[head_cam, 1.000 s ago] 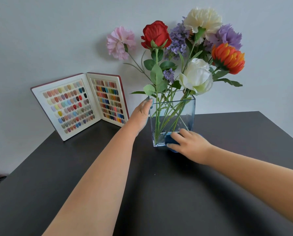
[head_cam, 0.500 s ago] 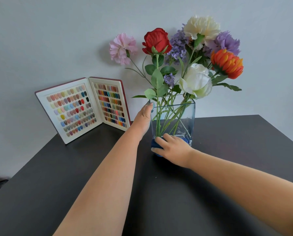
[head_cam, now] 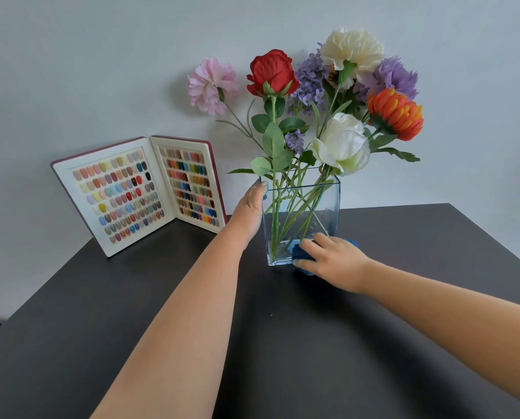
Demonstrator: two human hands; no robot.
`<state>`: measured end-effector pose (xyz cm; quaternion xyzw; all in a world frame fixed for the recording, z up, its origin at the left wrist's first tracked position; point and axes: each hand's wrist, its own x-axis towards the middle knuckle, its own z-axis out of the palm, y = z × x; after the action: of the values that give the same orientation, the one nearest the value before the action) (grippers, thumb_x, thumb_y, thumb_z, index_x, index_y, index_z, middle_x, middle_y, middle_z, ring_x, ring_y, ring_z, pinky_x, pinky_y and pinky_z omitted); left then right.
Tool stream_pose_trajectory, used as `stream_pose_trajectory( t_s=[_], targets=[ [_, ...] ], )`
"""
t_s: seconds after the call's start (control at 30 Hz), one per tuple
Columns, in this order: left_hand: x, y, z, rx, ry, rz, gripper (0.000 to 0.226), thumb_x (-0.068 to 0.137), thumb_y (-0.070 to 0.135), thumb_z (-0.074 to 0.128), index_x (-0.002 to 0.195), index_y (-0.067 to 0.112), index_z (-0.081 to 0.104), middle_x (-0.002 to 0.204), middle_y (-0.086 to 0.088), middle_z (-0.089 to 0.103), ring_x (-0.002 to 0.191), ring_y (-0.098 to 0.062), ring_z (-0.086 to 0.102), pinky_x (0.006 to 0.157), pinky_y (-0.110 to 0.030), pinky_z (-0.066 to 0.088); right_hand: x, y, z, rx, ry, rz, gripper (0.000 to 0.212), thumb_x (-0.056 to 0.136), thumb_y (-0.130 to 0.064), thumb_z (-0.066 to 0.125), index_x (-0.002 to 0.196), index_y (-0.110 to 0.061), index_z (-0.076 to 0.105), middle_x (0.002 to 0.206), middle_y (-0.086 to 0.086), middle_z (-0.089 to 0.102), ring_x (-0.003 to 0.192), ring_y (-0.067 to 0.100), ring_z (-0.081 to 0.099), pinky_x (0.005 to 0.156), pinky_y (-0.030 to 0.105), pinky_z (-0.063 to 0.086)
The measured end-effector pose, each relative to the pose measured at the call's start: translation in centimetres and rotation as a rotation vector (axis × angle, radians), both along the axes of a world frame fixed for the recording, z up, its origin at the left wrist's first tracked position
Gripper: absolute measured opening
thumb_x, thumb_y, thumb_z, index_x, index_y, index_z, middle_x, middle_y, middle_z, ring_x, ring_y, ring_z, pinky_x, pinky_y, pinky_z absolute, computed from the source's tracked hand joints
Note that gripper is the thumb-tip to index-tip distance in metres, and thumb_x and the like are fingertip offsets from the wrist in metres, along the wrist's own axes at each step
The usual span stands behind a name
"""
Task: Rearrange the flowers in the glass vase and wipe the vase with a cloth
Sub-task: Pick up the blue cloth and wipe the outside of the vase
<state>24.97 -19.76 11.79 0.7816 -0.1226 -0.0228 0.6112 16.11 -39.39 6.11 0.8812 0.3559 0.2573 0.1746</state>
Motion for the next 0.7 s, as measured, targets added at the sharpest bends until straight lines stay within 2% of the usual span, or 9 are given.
stream_pose_trajectory(
  t_s=[0.13, 0.27, 0.43, 0.5, 0.57, 0.63, 0.7],
  targets=[
    [-0.2, 0.0, 0.2, 0.021, 0.021, 0.021, 0.074, 0.083, 0.069, 0.025, 0.147, 0.030, 0.029, 0.152, -0.005, 0.032, 0.132, -0.016, 0.029, 0.094, -0.032, 0.018, 0.7, 3.9, -0.5, 0.029, 0.006, 0.041, 0.056, 0.061, -0.016, 0.085, 0.115, -0.022, 0.070, 0.104, 0.008, 0.065, 0.079, 0.025, 0.059, 0.060, 0.033, 0.054],
    [-0.2, 0.2, 0.4, 0.041, 0.011, 0.007, 0.080, 0.078, 0.072, 0.026, 0.145, 0.031, 0.032, 0.148, -0.003, 0.037, 0.123, -0.011, 0.032, 0.093, -0.032, 0.019, 0.4, 3.7, 0.4, 0.097, 0.008, 0.043, 0.062, 0.057, -0.013, 0.087, 0.116, -0.021, 0.070, 0.102, 0.012, 0.065, 0.077, 0.028, 0.059, 0.058, 0.035, 0.054],
    [0.5, 0.7, 0.1, 0.028, 0.075, -0.040, 0.080, 0.074, 0.076, 0.028, 0.140, 0.032, 0.040, 0.143, -0.002, 0.044, 0.131, -0.019, 0.037, 0.106, -0.041, 0.024, 1.1, 2.6, 5.3, 0.310, -0.041, 0.028, 0.068, 0.052, -0.004, 0.088, 0.116, -0.018, 0.069, 0.102, 0.020, 0.062, 0.079, 0.036, 0.058, 0.053, 0.040, 0.052],
    [0.6, 0.8, 0.4, -0.041, 0.101, -0.081, 0.064, 0.078, 0.069, 0.034, 0.130, 0.034, 0.048, 0.133, 0.001, 0.050, 0.126, -0.015, 0.042, 0.105, -0.040, 0.026, 1.9, 2.6, 7.5, 0.424, -0.081, 0.007, 0.071, 0.051, -0.002, 0.087, 0.117, -0.019, 0.069, 0.102, 0.022, 0.060, 0.081, 0.038, 0.057, 0.052, 0.041, 0.053],
    [0.4, 1.0, 0.9, -0.086, 0.104, -0.125, 0.046, 0.082, 0.063, 0.039, 0.119, 0.040, 0.053, 0.126, 0.008, 0.053, 0.122, -0.011, 0.044, 0.094, -0.033, 0.028, 2.4, 2.4, 8.6, 0.480, -0.105, 0.006, 0.067, 0.055, -0.002, 0.086, 0.118, -0.018, 0.068, 0.104, 0.023, 0.058, 0.084, 0.040, 0.055, 0.052, 0.043, 0.053],
    [0.6, 1.2, 0.7, -0.088, 0.116, -0.130, 0.051, 0.085, 0.061, 0.041, 0.127, 0.034, 0.051, 0.131, 0.004, 0.053, 0.123, -0.013, 0.046, 0.093, -0.033, 0.027, 2.3, 2.6, 7.5, 0.478, -0.127, 0.029, 0.060, 0.061, -0.003, 0.083, 0.118, -0.017, 0.068, 0.103, 0.023, 0.058, 0.082, 0.039, 0.055, 0.052, 0.043, 0.053],
    [0.9, 1.3, 0.4, -0.075, 0.131, -0.110, 0.062, 0.085, 0.062, 0.041, 0.136, 0.028, 0.045, 0.137, -0.001, 0.051, 0.126, -0.017, 0.045, 0.102, -0.038, 0.024, 1.7, 3.2, 4.7, 0.417, -0.098, 0.060, 0.057, 0.063, -0.003, 0.082, 0.117, -0.016, 0.069, 0.100, 0.021, 0.061, 0.079, 0.038, 0.057, 0.051, 0.042, 0.053]
  ],
)
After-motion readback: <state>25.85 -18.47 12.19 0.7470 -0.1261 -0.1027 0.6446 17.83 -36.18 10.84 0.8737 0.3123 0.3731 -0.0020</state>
